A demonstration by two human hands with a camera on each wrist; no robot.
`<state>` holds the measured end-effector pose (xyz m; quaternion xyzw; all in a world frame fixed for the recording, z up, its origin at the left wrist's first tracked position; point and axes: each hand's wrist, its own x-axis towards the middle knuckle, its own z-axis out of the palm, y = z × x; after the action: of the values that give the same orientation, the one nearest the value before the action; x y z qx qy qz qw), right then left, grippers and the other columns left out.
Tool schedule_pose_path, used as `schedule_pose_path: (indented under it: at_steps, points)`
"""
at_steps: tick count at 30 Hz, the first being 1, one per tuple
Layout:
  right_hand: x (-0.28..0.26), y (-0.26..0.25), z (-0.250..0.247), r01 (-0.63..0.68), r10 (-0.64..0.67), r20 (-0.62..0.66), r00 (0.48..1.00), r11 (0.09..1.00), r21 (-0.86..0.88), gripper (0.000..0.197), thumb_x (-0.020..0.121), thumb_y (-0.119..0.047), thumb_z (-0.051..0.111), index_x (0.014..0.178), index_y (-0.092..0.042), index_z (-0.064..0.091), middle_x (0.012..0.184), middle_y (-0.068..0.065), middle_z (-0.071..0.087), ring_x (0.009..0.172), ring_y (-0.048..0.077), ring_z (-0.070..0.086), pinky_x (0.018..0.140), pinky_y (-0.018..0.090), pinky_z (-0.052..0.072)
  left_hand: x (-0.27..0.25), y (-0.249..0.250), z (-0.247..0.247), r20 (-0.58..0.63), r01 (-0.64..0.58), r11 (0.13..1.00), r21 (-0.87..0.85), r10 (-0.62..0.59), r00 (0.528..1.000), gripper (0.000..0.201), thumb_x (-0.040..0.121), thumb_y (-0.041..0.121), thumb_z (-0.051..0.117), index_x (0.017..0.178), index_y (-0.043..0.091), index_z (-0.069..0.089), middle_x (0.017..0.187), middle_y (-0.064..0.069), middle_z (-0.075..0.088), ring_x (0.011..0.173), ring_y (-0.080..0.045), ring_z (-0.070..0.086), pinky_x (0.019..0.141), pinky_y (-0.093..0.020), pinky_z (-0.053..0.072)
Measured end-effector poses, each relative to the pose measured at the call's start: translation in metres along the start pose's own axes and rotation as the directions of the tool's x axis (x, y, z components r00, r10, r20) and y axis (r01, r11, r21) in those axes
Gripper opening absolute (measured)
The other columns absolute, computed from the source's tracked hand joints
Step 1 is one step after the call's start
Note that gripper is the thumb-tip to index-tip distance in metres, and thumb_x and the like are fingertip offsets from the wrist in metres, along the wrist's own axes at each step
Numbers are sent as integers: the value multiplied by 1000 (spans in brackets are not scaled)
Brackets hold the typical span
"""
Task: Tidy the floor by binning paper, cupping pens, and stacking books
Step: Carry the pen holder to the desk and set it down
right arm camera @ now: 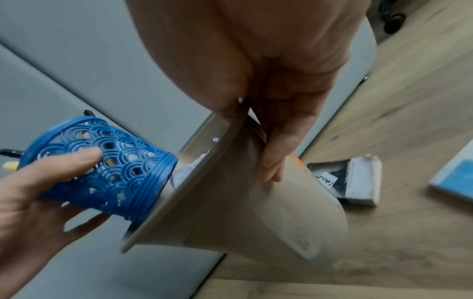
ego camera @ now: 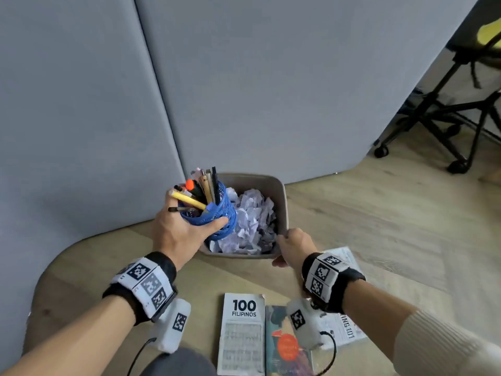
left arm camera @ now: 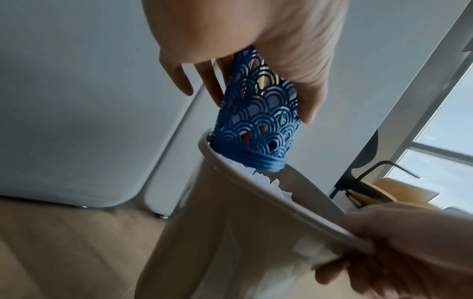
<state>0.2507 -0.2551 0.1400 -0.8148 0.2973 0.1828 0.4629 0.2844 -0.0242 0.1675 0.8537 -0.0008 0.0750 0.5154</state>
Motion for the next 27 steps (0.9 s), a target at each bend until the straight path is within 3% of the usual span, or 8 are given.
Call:
schedule_pose_path:
  at_steps: [4, 6, 11, 14, 19, 23, 25, 27]
  points:
    - [-45, 16, -81, -13, 8, -78, 997, 998, -59, 21, 91, -15, 44, 78, -4, 56, 72, 16, 70, 59, 27, 71, 61, 39, 61, -13, 75, 8, 45, -56, 991, -123, 62, 997, 78, 49, 42, 91, 114, 23, 52, 97, 6, 70, 90, -10, 69, 84, -40, 57]
    - [-69, 35, -112, -89, 85, -107, 991, 995, -35, 21, 91, -16, 46, 75, -5, 55, 82, 22, 71, 72, 34, 72, 68, 44, 60, -21, 107, 15, 77, -103, 989, -102, 111, 991, 77, 50, 38, 92, 113, 23, 51, 99, 6, 69, 90, -10, 67, 84, -37, 56]
    - [-122, 138, -143, -302, 336, -186, 923, 934, 189, 17, 82, -23, 47, 78, -7, 53, 83, 25, 68, 76, 39, 70, 70, 51, 59, -60, 160, 33, 268, -117, 993, -17, 117, 956, 79, 49, 25, 95, 115, 23, 52, 100, 5, 66, 89, -15, 65, 83, -33, 53]
    - [-184, 188, -140, -387, 501, -232, 834, 831, 400, 19, 76, -27, 45, 92, -18, 50, 91, 19, 68, 77, 38, 69, 67, 49, 59, -96, 177, 42, 406, -91, 995, 38, 68, 911, 86, 47, 24, 96, 120, 20, 52, 101, 3, 68, 87, -17, 65, 80, -29, 51]
    - [-271, 216, -122, -365, 713, -221, 665, 569, 737, 22, 89, 3, 40, 91, -16, 51, 75, 12, 63, 45, 22, 62, 38, 28, 52, -151, 168, 54, 622, -115, 993, 34, 69, 780, 90, 42, 22, 98, 119, 29, 52, 97, 7, 69, 89, -21, 67, 81, -33, 52]
    - [-301, 285, -86, -411, 852, -182, 491, 411, 814, 29, 85, 6, 39, 98, -13, 57, 78, 16, 64, 51, 29, 62, 33, 26, 47, -188, 138, 65, 749, -55, 998, 9, 29, 662, 91, 34, 41, 92, 116, 39, 53, 105, 17, 68, 101, -18, 66, 88, -31, 52]
    - [-311, 315, -74, -463, 885, -169, 433, 380, 801, 27, 85, 8, 40, 89, -11, 58, 75, 16, 62, 55, 30, 61, 32, 26, 46, -204, 124, 76, 761, -52, 999, -14, 44, 647, 90, 32, 32, 95, 112, 42, 55, 104, 27, 65, 99, -4, 64, 83, -17, 50]
    - [-318, 341, -63, -532, 904, -156, 399, 366, 764, 19, 88, 3, 44, 88, -12, 57, 81, 15, 62, 67, 32, 64, 45, 33, 54, -220, 117, 85, 777, -108, 994, -15, 79, 624, 88, 35, 10, 97, 103, 44, 54, 94, 43, 59, 85, 15, 57, 74, -4, 43]
